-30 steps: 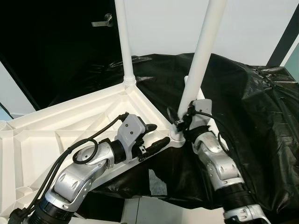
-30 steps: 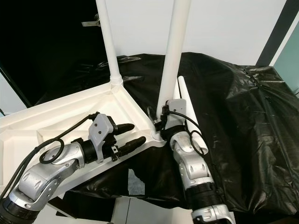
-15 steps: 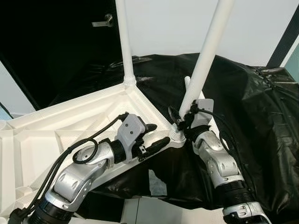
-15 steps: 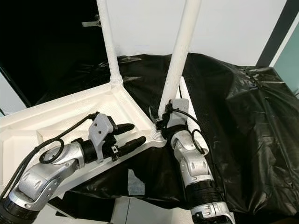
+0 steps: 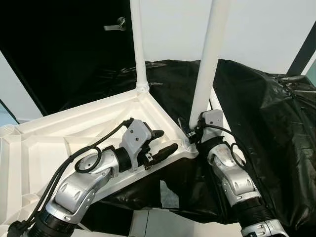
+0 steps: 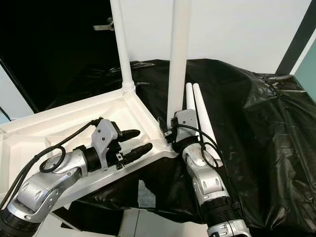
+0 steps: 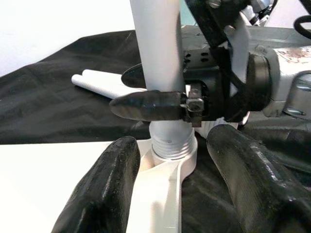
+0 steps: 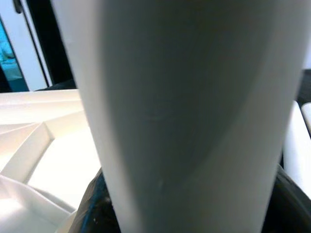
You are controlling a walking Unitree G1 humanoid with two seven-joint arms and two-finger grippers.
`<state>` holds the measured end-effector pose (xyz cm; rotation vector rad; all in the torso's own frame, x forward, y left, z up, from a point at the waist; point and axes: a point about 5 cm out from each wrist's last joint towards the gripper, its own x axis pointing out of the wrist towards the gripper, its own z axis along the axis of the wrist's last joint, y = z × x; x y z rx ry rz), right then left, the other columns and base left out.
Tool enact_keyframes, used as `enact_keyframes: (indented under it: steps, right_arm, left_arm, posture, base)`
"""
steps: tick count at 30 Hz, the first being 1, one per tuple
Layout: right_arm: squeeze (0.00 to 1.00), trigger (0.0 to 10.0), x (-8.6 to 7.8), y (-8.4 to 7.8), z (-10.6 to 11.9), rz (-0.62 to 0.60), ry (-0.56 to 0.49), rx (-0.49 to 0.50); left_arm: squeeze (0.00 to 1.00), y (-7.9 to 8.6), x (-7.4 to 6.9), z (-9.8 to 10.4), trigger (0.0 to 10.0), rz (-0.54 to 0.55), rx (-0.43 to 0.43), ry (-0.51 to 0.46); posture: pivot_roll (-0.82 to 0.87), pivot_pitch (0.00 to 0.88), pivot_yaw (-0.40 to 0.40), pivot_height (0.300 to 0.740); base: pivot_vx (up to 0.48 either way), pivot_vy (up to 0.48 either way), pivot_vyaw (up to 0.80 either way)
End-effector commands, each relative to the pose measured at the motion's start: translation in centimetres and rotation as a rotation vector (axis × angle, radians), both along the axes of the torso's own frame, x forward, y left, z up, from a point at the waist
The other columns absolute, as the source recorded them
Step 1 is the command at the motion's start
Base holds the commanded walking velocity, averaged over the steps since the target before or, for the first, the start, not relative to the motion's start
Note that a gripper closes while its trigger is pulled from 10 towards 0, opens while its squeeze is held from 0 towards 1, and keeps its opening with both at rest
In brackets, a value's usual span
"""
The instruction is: Building children table
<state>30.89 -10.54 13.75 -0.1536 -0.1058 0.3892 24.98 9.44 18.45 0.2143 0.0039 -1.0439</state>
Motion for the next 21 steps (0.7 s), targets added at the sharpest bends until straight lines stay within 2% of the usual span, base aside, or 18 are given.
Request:
enact_keyframes:
  steps: [1, 13, 17, 21]
  right_arm:
    - [0.00, 10.0, -0.9, -0.4, -3.5, 0.009, 0.148, -0.063]
    - [0.00, 10.0, -1.8, -0.3, -4.2, 0.086, 0.120, -0.075]
    - [0.00, 10.0, -2.3, -0.2, -4.5, 0.140, 0.091, -0.117]
    - [0.00, 10.0, -2.4, -0.2, -4.8, 0.167, 0.104, -0.126]
  left_arm:
    - [0.00, 0.0, -0.3, 0.3, 10.0, -0.090, 0.019, 0.007]
    - [0.00, 0.0, -0.3, 0.5, 10.0, -0.093, 0.024, 0.002]
    - [0.00, 0.1, -0.3, 0.7, 10.0, -0.095, 0.025, 0.000]
    - [0.00, 0.1, -0.3, 0.8, 10.0, -0.096, 0.026, 0.000]
  posture:
    - [0.08, 0.000, 0.016, 0.740]
    - [0.09, 0.000, 0.023, 0.740]
    - [0.09, 0.000, 0.029, 0.740]
    - [0.09, 0.000, 0.030, 0.740]
  base:
    - [0.000, 0.000, 0.00]
    - [0.000, 0.000, 0.00]
    - [0.000, 0.000, 0.00]
    - [0.000, 0.000, 0.00]
